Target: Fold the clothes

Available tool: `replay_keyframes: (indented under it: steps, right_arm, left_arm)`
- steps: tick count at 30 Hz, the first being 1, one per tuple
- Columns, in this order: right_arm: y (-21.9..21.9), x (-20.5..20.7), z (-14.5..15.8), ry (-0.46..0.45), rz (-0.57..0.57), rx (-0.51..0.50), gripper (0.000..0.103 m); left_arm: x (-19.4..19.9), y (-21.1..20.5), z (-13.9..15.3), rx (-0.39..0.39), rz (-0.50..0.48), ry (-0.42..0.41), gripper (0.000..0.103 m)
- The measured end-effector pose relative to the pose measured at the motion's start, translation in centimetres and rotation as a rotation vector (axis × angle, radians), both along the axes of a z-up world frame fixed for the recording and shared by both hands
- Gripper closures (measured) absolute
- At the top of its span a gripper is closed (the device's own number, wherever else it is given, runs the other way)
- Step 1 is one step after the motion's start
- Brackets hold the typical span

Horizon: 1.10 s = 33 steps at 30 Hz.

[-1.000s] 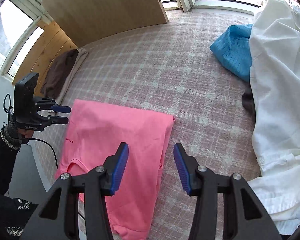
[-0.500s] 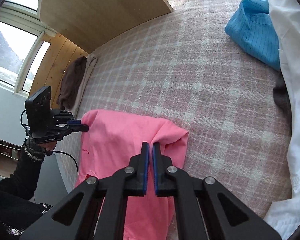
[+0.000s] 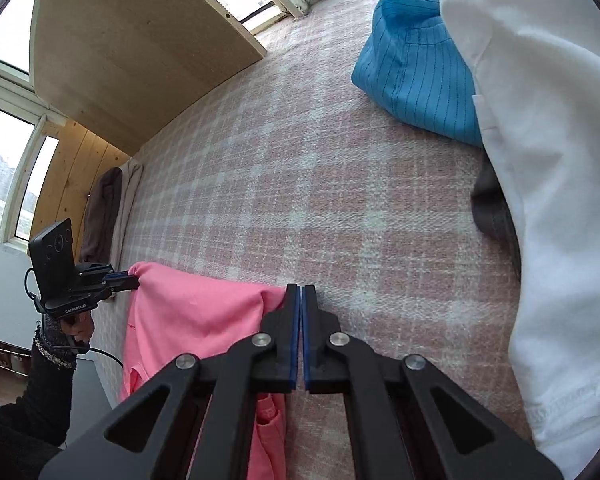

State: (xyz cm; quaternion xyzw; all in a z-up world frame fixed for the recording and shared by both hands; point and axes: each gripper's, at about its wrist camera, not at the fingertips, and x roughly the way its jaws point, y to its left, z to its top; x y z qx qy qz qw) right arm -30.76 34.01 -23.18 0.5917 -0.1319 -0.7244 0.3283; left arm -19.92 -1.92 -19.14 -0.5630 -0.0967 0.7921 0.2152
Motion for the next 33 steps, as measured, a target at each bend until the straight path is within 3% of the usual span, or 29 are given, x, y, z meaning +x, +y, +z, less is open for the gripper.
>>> replay_keyframes:
  steps: [3,5,7,11,13,16,20,22,26,28,29,33]
  right_arm:
    - [0.9,1.1,1.6,0.034,0.011,0.055,0.099]
    - [1.5,2.0,2.6,0.057,0.02,0.091,0.098]
    - [1.3,4.6,4.0,0.084,0.083,0.092,0.097]
    - [0.7,10.2,6.2,0.119,0.211,0.071,0.088]
    - [0.0,13.0,5.3,0.086,0.266,0.061,0.084]
    - [-0.7,15.4,2.4,0.071,0.304,0.167,0.083]
    - [0.4,15.3,2.1,0.052,0.265,0.178,0.083]
    - [0.6,15.6,3.5,0.101,0.252,0.167,0.083]
    - [0.2,16.2,4.8,0.16,0.209,0.109,0.078]
    - [-0.6,16.3,4.1,0.166,0.198,0.114,0.065]
    - [-0.9,16.3,3.5,0.153,0.21,0.136,0.064]
    - [-2.0,16.3,3.0,0.141,0.258,0.201,0.064]
  left_arm:
    - [0.3,-0.3,-0.5,0.009,0.011,-0.028,0.095]
    - [1.0,-0.5,-0.1,-0.01,0.017,-0.042,0.073]
    - [2.1,-0.9,0.7,-0.036,0.027,-0.038,0.065]
    - [5.9,-0.7,3.0,-0.099,0.014,-0.004,0.065]
    - [8.4,0.9,3.6,-0.089,-0.037,0.006,0.065]
    - [11.9,3.8,3.2,-0.047,-0.12,0.0,0.062]
    - [15.3,7.6,0.1,-0.051,-0.221,-0.09,0.062]
    - [16.8,8.1,0.7,-0.095,-0.24,-0.06,0.062]
    - [16.7,7.7,3.5,-0.109,-0.179,0.009,0.062]
    - [16.0,7.9,4.4,-0.111,-0.162,0.057,0.061]
    - [15.7,8.1,4.6,-0.112,-0.158,0.076,0.061]
    - [15.6,10.3,2.0,-0.105,-0.208,0.063,0.061]
